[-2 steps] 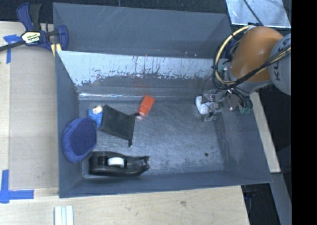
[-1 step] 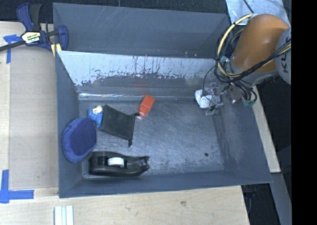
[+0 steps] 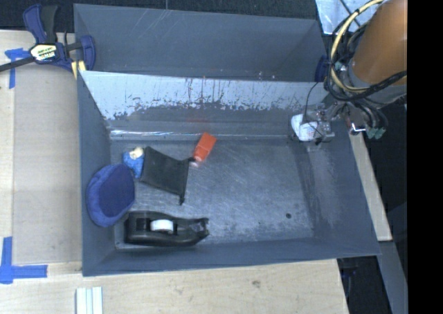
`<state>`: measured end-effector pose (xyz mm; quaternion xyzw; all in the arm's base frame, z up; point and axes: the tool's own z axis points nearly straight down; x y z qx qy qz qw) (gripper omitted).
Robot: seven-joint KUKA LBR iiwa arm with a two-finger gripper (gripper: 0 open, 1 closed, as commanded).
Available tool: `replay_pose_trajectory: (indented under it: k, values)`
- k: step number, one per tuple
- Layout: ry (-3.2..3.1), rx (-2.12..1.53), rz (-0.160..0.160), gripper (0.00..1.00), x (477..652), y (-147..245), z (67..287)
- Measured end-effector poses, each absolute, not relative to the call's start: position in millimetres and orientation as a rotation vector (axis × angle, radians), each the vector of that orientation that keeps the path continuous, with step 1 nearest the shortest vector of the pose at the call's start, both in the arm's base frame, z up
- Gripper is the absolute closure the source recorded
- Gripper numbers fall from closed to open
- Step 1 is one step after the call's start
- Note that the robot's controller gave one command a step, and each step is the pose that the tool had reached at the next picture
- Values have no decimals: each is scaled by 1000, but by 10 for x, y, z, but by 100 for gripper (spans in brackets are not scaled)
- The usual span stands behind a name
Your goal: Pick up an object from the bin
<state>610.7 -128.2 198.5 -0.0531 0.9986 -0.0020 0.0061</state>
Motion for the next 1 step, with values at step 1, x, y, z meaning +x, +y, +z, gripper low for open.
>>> replay_pose_trajectory:
  k: [1]
  values:
    - [3126,-118,-6,100,6113,-1356,2675]
